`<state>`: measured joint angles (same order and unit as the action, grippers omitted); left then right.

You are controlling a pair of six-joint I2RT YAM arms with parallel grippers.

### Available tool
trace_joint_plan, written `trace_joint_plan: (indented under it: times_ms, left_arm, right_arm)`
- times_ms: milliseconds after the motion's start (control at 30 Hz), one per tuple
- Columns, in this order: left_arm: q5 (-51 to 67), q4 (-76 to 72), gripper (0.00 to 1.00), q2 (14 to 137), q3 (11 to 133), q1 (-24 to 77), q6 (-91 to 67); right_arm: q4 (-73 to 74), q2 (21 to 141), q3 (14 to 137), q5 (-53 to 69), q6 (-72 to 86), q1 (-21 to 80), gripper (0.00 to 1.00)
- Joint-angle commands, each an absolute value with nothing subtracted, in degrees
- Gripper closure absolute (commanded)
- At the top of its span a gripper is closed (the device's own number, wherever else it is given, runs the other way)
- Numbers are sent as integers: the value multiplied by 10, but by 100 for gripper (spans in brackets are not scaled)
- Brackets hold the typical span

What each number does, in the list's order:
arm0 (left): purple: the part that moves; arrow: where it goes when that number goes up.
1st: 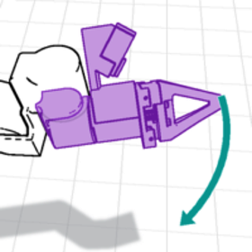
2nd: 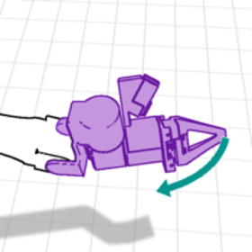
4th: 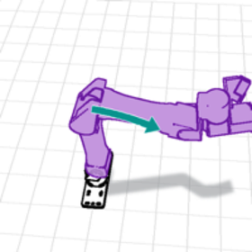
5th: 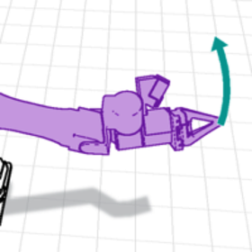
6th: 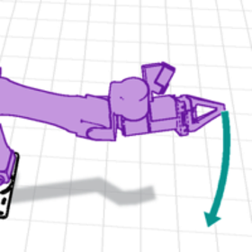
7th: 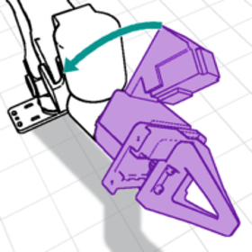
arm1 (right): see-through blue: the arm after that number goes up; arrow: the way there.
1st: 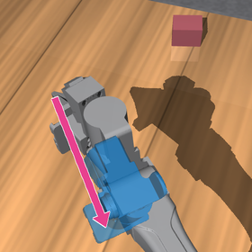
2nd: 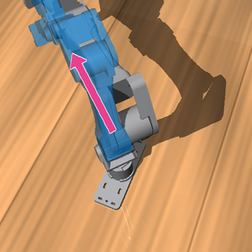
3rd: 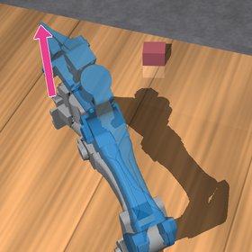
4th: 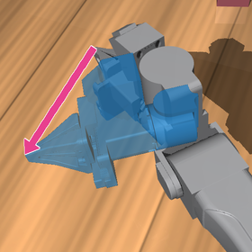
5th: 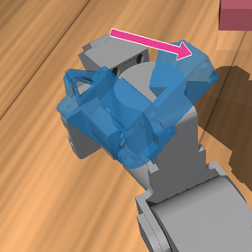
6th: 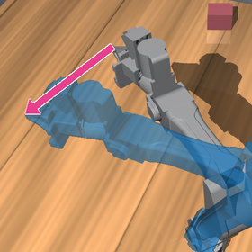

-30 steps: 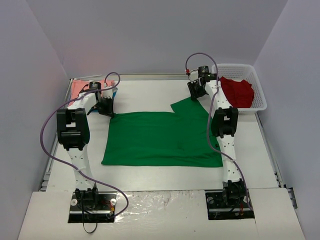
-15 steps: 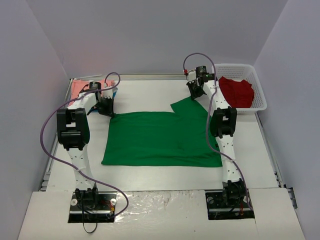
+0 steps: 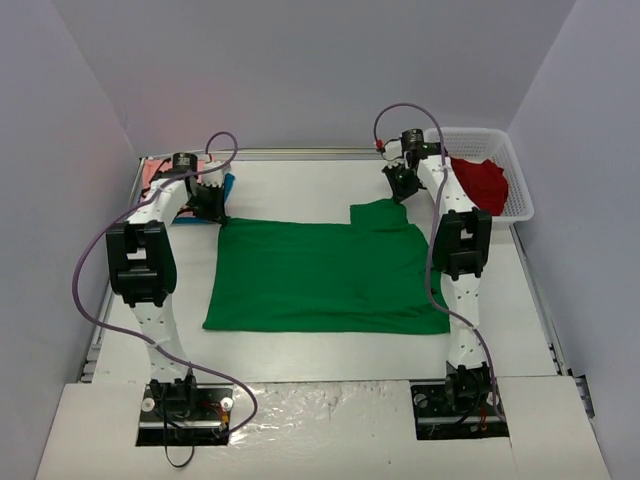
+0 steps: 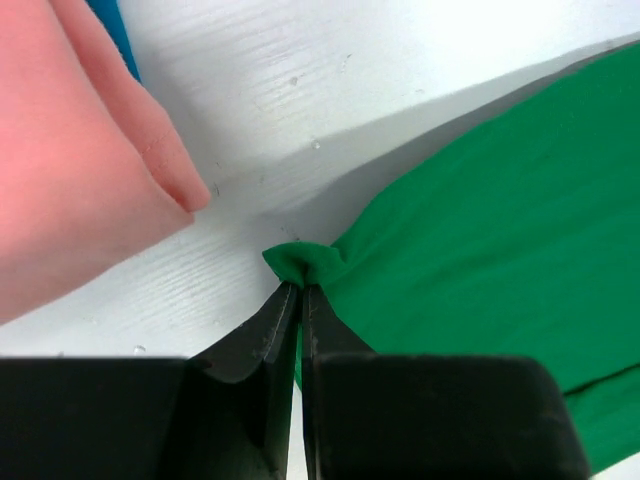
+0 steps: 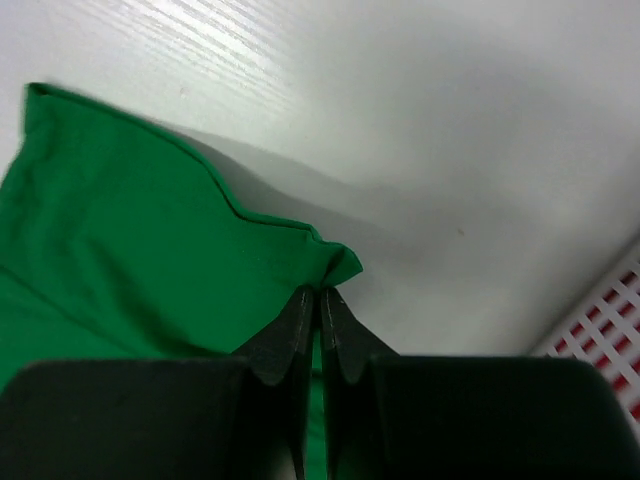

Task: Fold and stack the t-shirts
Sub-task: Grap the side of the flattened tshirt furthest away from the robot with both arms

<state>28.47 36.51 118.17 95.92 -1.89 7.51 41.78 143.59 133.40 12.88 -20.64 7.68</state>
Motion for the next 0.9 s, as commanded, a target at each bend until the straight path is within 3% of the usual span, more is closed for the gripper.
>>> trace_joint_plan:
  times_ms: [0, 867]
  left_arm:
    - [298, 385, 98, 1114, 970, -23, 90]
    - [369, 386, 97, 930, 762, -58, 152]
  right_arm:
    - [437, 1334, 1304, 126, -210, 66, 100]
    - [458, 972, 930, 168, -224, 57, 100]
